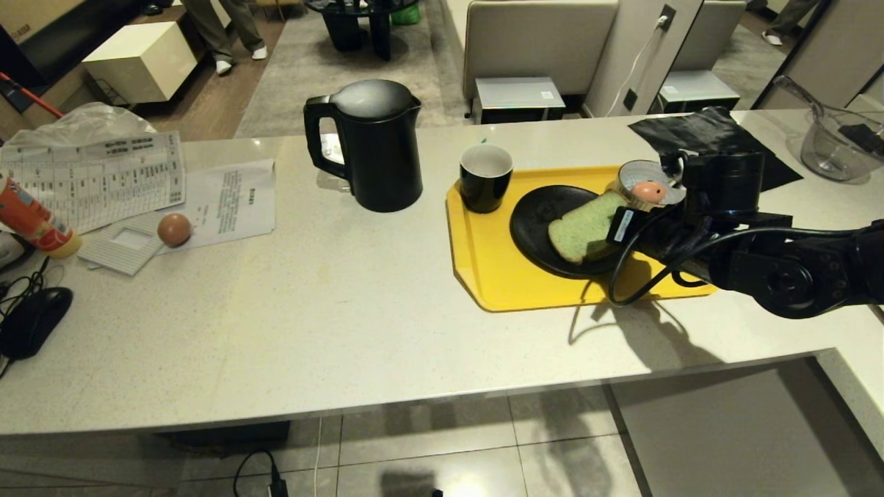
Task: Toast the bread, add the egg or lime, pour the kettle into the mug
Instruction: Put the baked bread on a plate
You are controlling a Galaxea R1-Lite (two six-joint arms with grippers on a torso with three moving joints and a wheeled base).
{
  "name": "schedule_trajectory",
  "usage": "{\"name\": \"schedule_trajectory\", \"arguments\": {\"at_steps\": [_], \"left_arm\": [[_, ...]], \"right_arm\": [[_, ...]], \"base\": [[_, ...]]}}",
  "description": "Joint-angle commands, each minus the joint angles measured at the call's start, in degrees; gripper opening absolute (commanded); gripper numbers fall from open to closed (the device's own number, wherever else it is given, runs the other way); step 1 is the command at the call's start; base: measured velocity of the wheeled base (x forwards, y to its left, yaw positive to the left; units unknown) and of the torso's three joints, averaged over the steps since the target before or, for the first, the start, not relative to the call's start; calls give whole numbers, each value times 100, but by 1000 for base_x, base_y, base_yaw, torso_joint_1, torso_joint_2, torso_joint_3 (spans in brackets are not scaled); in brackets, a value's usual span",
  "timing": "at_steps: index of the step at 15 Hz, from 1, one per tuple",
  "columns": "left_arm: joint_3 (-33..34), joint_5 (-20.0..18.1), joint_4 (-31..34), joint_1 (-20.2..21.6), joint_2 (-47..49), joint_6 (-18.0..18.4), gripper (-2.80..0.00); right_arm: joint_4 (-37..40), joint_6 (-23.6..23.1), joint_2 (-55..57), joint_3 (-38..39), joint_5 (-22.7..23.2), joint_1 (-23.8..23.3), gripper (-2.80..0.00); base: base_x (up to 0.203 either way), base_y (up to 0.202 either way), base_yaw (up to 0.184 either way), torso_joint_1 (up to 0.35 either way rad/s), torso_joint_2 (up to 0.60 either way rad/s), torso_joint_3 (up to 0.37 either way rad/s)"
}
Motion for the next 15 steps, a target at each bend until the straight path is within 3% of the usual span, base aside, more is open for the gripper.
{"name": "schedule_trajectory", "arguments": {"at_steps": [1, 10, 15], "left_arm": [[3, 0, 0, 4, -2, 1, -280], [9, 0, 0, 6, -4, 1, -280], [8, 0, 0, 6, 5, 1, -280]], "right_arm": [[-11, 13, 26, 34, -6, -8, -280], [-2, -4, -9, 34, -6, 1, -280], [-11, -242, -34, 78, 30, 1, -280]], "base": [[0, 0, 0, 0, 0, 0], [0, 0, 0, 0, 0, 0], [0, 0, 0, 0, 0, 0]]}}
